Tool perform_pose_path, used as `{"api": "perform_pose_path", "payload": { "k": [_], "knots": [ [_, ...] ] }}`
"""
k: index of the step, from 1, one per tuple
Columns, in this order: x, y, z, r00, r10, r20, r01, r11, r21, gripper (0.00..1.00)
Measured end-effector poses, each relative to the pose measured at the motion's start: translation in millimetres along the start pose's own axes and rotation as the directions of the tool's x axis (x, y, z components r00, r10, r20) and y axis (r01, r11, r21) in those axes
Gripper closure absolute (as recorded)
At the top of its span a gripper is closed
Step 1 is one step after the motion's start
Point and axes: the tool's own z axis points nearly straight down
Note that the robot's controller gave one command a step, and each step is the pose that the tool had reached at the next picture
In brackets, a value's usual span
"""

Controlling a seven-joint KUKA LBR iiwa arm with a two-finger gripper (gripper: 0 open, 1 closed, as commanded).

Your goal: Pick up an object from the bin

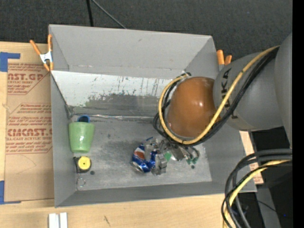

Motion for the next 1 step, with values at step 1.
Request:
{"api": "perform_pose_path", "payload": {
  "k": [1],
  "knots": [
    [-68.5,-3.0,-138.9,1.000,-0.014,0.012,0.014,1.000,0.003,1.00]
  ]
}}
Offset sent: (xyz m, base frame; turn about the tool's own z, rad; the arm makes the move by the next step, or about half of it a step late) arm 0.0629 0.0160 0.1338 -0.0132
